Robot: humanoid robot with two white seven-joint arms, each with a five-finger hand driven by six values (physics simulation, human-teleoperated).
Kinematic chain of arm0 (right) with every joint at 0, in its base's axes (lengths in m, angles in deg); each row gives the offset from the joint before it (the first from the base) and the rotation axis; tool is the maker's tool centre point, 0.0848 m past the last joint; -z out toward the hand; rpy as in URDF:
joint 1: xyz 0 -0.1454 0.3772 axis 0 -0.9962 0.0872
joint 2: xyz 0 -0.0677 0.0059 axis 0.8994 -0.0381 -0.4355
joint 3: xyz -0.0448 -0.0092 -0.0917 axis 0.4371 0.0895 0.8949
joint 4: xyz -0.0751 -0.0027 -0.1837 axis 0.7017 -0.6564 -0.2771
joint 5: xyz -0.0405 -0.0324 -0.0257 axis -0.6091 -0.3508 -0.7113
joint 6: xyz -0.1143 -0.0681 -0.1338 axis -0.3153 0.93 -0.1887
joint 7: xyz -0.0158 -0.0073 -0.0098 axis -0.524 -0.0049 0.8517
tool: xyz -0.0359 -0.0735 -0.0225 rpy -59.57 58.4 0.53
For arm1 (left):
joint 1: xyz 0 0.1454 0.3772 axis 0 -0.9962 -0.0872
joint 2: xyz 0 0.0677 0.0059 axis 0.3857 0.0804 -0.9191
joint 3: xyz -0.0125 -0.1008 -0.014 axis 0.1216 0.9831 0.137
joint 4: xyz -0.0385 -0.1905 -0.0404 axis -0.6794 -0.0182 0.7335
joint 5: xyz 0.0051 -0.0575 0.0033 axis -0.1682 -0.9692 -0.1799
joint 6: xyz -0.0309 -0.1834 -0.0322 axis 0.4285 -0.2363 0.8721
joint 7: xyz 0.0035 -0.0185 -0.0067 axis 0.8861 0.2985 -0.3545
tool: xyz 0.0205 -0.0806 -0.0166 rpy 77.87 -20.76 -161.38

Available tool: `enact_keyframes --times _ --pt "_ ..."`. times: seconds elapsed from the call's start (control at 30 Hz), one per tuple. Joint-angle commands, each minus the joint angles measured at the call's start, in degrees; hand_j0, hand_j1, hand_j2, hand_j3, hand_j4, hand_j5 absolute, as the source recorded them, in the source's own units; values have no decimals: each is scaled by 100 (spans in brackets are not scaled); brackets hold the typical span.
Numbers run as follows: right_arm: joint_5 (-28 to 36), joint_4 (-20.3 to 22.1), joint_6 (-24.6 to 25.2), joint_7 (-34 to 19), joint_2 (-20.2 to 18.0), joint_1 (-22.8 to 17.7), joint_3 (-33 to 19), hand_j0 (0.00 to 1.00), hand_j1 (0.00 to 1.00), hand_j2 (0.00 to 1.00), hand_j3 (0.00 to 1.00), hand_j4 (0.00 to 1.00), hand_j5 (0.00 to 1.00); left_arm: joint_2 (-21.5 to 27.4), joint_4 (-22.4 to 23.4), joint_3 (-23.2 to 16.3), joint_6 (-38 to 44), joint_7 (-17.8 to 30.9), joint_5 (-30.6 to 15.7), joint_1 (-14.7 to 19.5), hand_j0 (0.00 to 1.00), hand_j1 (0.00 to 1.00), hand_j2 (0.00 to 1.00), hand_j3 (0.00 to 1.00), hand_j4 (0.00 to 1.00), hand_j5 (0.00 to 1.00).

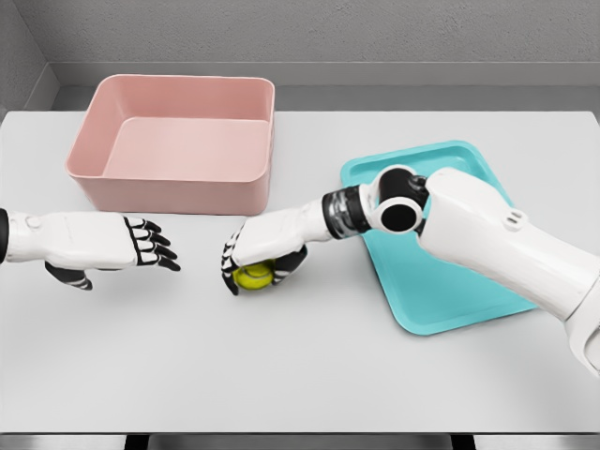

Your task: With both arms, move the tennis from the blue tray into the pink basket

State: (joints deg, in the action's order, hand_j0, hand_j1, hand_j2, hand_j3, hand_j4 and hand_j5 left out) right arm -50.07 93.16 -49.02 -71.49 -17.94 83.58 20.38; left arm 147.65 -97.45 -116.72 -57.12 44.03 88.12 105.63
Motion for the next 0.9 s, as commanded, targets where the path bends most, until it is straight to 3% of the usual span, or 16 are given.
enact_keyframes --times 0.0,0.07,0.1,0.13,0.33,0.43,0.63,0.77,0.87 --pt "39 -99 29 33 57 0 72 52 52 52 52 52 52 8 1 3 12 -2 -24 9 100 100 100 100 100 100" --pt "39 -99 29 25 83 0 72 55 55 55 55 55 55 8 1 3 12 -2 -24 9 100 100 100 100 100 100" --pt "39 -99 29 25 92 0 81 68 68 68 68 68 68 8 1 3 12 -2 -24 9 100 100 100 100 100 100" --pt "39 -90 73 42 92 0 107 100 100 100 100 100 100 8 1 3 12 -2 -24 9 100 100 100 100 100 100" --pt "56 -28 64 42 21 26 81 100 100 100 100 100 100 -18 1 3 12 -2 -15 18 100 100 100 100 100 100" --pt "65 156 -254 42 -506 97 -253 100 100 100 100 100 100 -27 1 3 12 -2 -6 18 100 100 100 100 100 100" --pt "188 147 -254 42 -1367 97 -772 100 100 100 100 100 100 -62 1 3 12 -2 90 53 100 100 100 100 100 100" --pt "188 130 -254 -19 -2009 97 -894 100 100 100 100 100 100 -580 1 3 12 -2 187 79 100 100 100 100 100 100" --pt "188 156 -254 156 -2211 27 -1166 100 100 100 100 100 100 -835 1 3 12 -2 222 140 100 100 100 100 100 100"
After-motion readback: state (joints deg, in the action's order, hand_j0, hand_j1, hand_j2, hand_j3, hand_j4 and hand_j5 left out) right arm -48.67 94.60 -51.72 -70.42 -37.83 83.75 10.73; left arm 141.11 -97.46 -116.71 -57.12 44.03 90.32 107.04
